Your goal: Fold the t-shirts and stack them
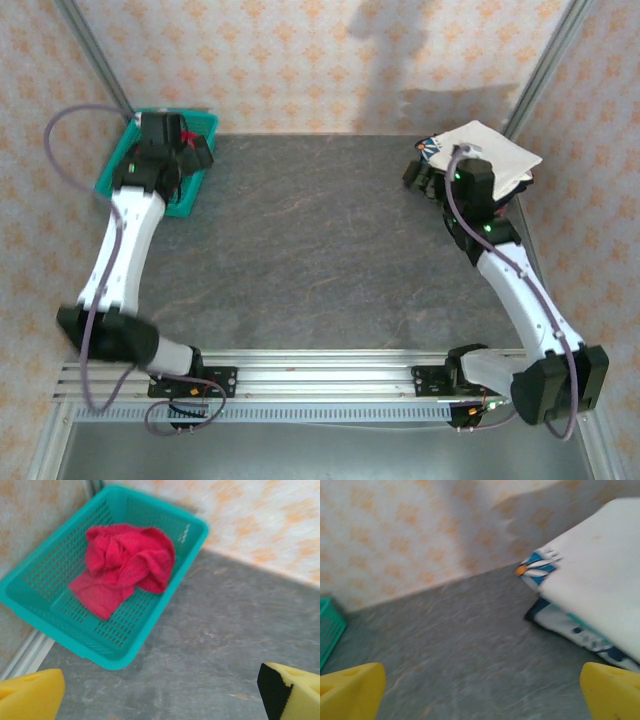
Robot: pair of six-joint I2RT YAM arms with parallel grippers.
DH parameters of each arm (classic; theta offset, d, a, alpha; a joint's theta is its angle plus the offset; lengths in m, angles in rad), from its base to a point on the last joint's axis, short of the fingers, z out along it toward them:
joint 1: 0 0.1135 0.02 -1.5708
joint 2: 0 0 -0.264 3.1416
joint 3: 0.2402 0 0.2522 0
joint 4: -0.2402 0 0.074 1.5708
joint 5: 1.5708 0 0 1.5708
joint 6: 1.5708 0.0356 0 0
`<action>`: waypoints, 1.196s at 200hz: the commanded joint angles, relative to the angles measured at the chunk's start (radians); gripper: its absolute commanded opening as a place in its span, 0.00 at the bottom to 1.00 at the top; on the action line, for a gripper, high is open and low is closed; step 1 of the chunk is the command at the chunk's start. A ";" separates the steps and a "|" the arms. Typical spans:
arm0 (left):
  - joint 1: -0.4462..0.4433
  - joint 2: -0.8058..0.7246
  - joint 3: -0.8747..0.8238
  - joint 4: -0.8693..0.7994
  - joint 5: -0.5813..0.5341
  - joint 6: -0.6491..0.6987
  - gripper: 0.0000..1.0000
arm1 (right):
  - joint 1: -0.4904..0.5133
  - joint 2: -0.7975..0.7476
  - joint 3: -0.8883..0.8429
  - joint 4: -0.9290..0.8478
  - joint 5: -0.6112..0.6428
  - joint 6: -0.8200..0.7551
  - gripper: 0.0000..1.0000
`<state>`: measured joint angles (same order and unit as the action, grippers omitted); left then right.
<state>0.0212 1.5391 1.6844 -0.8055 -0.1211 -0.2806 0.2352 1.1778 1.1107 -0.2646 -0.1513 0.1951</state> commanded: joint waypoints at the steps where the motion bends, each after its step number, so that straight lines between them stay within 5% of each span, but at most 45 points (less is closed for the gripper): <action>1: 0.068 0.175 0.206 -0.294 0.073 -0.024 1.00 | 0.074 0.098 0.155 -0.221 -0.072 0.009 1.00; 35: 0.164 0.481 0.523 -0.388 0.113 -0.069 1.00 | 0.202 0.279 0.392 -0.403 -0.138 0.033 0.99; 94: 0.246 0.725 0.602 -0.190 0.225 -0.169 1.00 | 0.314 0.414 0.503 -0.410 -0.254 0.079 0.99; 212: 0.269 1.088 0.857 0.000 0.176 -0.385 1.00 | 0.332 0.319 0.494 -0.469 -0.299 -0.014 0.99; 227: 0.274 1.135 0.911 -0.022 0.204 -0.410 0.87 | 0.333 0.313 0.492 -0.471 -0.289 -0.029 0.99; 239: 0.279 1.153 0.918 -0.009 0.251 -0.416 0.59 | 0.333 0.309 0.491 -0.472 -0.286 -0.041 0.99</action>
<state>0.2798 2.6495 2.5504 -0.8421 0.0902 -0.6399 0.5625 1.5124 1.5890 -0.7071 -0.4454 0.2028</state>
